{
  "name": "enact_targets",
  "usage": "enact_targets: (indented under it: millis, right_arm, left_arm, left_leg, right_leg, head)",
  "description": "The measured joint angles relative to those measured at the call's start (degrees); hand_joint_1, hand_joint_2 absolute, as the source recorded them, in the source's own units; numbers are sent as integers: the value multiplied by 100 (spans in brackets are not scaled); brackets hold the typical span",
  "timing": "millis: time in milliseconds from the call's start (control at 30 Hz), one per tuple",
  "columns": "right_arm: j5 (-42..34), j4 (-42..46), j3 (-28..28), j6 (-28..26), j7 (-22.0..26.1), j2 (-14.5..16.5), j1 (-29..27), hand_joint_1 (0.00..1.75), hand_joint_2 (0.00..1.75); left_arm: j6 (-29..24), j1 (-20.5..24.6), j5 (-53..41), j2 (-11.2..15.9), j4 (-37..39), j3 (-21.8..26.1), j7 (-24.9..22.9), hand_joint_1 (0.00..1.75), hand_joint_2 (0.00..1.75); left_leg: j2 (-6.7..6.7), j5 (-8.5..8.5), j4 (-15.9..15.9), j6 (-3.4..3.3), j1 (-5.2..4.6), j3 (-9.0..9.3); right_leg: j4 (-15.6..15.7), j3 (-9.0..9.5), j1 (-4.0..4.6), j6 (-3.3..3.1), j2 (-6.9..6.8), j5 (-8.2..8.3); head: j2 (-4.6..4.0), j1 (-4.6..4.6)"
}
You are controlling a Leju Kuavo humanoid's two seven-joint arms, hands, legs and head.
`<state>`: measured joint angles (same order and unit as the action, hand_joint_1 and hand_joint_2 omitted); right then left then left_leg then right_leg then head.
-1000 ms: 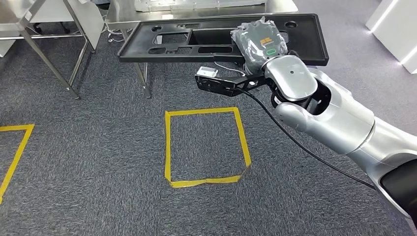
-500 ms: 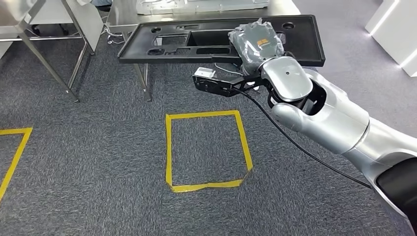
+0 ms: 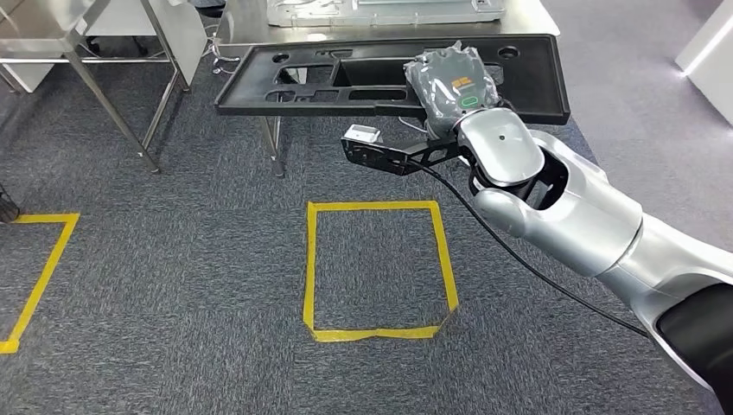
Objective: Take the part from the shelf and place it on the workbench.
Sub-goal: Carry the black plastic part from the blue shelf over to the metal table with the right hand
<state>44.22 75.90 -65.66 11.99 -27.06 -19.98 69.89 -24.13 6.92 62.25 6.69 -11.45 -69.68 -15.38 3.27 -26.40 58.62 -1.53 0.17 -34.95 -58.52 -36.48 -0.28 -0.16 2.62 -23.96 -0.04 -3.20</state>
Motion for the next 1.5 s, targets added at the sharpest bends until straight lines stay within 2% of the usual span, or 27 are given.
enact_targets:
  millis: [67,100,200,233,267,300,367,433,533,600,700,733,767,800,833,867,933,1000,1100,1133,1200,1267,1300,1333,1400,1433,1500]
  right_arm:
    - [0,-4,0,-7,1,5,-14,175,175]
    - [0,-4,1,-11,1,4,-16,175,175]
    - [1,-14,2,-15,0,-2,-43,175,175]
    - [2,-16,1,-14,4,-2,-66,175,175]
    - [4,-16,1,-13,9,-2,-91,175,175]
    - [11,-16,1,-12,14,-2,-110,175,175]
    - [41,-17,2,-7,17,-2,-121,175,175]
    - [85,-22,3,4,16,-2,-111,175,175]
    - [152,-33,3,25,17,-3,-110,175,175]
    - [207,-41,9,31,9,-7,-96,175,175]
    - [270,-52,19,38,-22,-11,-63,175,175]
    - [285,-60,20,39,-45,-16,-63,175,175]
    - [300,-70,20,39,-76,-22,-64,175,175]
    - [315,-80,22,36,-112,-29,-60,175,175]
    - [335,-87,30,28,-149,-37,-46,175,175]
    - [361,-90,49,21,-184,-43,-26,175,175]
    - [427,-89,123,-5,-245,-52,22,175,175]
    - [506,-85,199,-43,-298,-67,42,175,175]
    - [623,-69,293,-144,-388,-111,21,175,175]
    - [653,-59,341,-204,-410,-130,9,175,175]
    - [691,-23,437,-323,-431,-167,-30,175,175]
    - [705,20,485,-378,-438,-190,-94,175,175]
    - [716,39,499,-382,-440,-198,-134,175,175]
    - [739,58,519,-374,-443,-209,-168,175,175]
    - [827,98,565,-334,-442,-235,-197,175,175]
    - [874,117,583,-305,-440,-251,-191,175,175]
    - [928,153,595,-251,-439,-279,-185,175,175]
  left_arm:
    - [-17,-6,-7,-11,0,0,7,0,175]
    - [-22,-2,-8,-19,0,0,15,0,175]
    - [-33,8,-13,-37,0,0,49,0,175]
    - [-36,6,-16,-42,0,0,56,0,175]
    - [-37,3,-19,-46,0,0,57,0,175]
    - [-38,0,-22,-49,0,0,57,0,175]
    - [-43,-1,-24,-52,0,0,58,0,175]
    - [-49,3,-25,-57,0,0,58,0,175]
    - [-42,11,-34,-59,0,-1,58,0,175]
    - [-34,14,-44,-60,0,-2,58,0,175]
    - [-28,14,-61,-61,0,-2,63,0,175]
    - [-24,14,-71,-61,0,-2,64,0,175]
    - [-20,13,-79,-61,0,-2,66,0,175]
    - [-19,12,-86,-61,0,-2,67,0,175]
    - [-18,11,-93,-61,0,-2,72,0,175]
    - [-21,10,-98,-61,0,-2,80,0,175]
    - [-31,11,-105,-60,0,-2,106,0,175]
    - [-43,12,-111,-59,0,-3,132,0,175]
    - [-51,10,-134,-56,0,-5,157,0,175]
    - [-52,12,-144,-55,0,-5,162,0,175]
    - [-54,15,-160,-55,0,-10,167,0,175]
    - [-55,10,-184,-55,0,-16,168,0,175]
    - [-56,3,-195,-55,0,-19,169,0,175]
    - [-59,0,-204,-55,0,-21,169,0,175]
    - [-67,2,-211,-55,0,-24,169,0,175]
    - [-70,11,-213,-55,0,-27,169,0,175]
    - [-71,27,-220,-56,0,-36,169,0,175]
  left_leg:
    - [-63,-56,59,63,-2,-18]
    - [-124,-149,231,95,-7,-92]
    - [-239,-526,1244,195,35,-632]
    - [-247,-552,1467,225,59,-782]
    - [-256,-472,1482,252,83,-831]
    - [-268,-296,1275,275,106,-766]
    - [-286,92,519,308,127,-422]
    - [-281,214,59,268,109,-200]
    - [-277,174,15,134,82,-170]
    - [-283,173,-32,49,87,-113]
    - [-291,143,-60,-43,70,-49]
    - [-291,128,-58,-62,59,-33]
    - [-287,111,-54,-72,47,-16]
    - [-283,93,-49,-76,38,4]
    - [-277,69,-38,-73,33,25]
    - [-273,42,-23,-61,30,42]
    - [-266,-5,11,-18,13,42]
    - [-265,-22,10,33,3,39]
    - [-279,-107,91,110,7,16]
    - [-285,-218,284,134,12,-73]
    - [-294,-520,978,173,28,-422]
    - [-294,-635,1541,204,40,-744]
    - [-295,-534,1537,211,45,-774]
    - [-295,-339,1306,208,49,-696]
    - [-289,55,534,181,44,-363]
    - [-284,147,234,160,34,-223]
    - [-274,137,17,116,3,-111]
  right_leg:
    - [99,91,-30,-28,-53,13]
    - [149,146,-46,-46,-87,16]
    - [184,224,-40,-83,-167,-21]
    - [181,235,-44,-84,-176,-38]
    - [172,249,-53,-75,-177,-57]
    - [156,266,-68,-58,-176,-82]
    - [103,292,-92,2,-172,-152]
    - [55,287,-90,75,-168,-205]
    - [58,283,-95,173,-166,-235]
    - [-134,207,-112,219,-190,-355]
    - [-1186,-335,-102,215,-217,-765]
    - [-1497,-529,-93,206,-216,-829]
    - [-1610,-637,-85,193,-216,-785]
    - [-1519,-647,-78,174,-216,-644]
    - [-1229,-553,-69,150,-216,-426]
    - [-824,-400,-56,121,-219,-205]
    - [-194,-114,-13,80,-224,14]
    - [-36,-27,18,62,-216,0]
    - [31,27,-22,-4,-203,15]
    - [58,55,-37,-33,-196,19]
    - [71,83,-36,-74,-166,6]
    - [66,102,-33,-89,-108,-13]
    - [62,117,-34,-90,-79,-26]
    - [55,136,-36,-85,-50,-41]
    - [35,166,-33,-59,-2,-80]
    - [25,167,-29,-34,22,-96]
    - [24,161,-25,26,52,-111]
  head:
    - [0,2]
    - [0,-3]
    - [0,-13]
    - [0,-18]
    - [0,-19]
    - [0,-19]
    - [0,-22]
    - [0,-23]
    - [0,-23]
    - [0,-10]
    - [0,1]
    - [0,1]
    - [0,1]
    - [0,1]
    - [0,0]
    - [0,2]
    - [0,0]
    - [0,-2]
    - [0,-7]
    - [0,-10]
    - [0,-13]
    - [0,-14]
    - [0,-14]
    - [0,-15]
    - [0,-14]
    - [0,-12]
    - [0,-9]
